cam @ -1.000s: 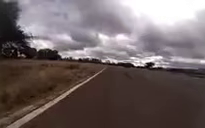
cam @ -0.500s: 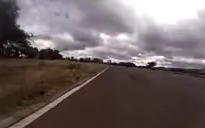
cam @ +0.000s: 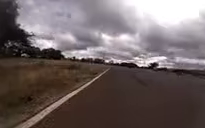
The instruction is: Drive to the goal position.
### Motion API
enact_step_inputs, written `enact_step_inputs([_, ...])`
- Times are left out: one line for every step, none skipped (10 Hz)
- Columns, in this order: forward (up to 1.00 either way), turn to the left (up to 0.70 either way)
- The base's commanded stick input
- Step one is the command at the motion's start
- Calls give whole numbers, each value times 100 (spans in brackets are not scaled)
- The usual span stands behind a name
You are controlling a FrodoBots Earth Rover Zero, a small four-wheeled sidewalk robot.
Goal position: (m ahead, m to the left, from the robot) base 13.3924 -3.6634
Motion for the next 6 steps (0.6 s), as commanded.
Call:
enact_step_inputs([85,-30])
enact_step_inputs([85,-30])
enact_step_inputs([85,-30])
enact_step_inputs([85,-30])
enact_step_inputs([85,-30])
enact_step_inputs([85,-30])
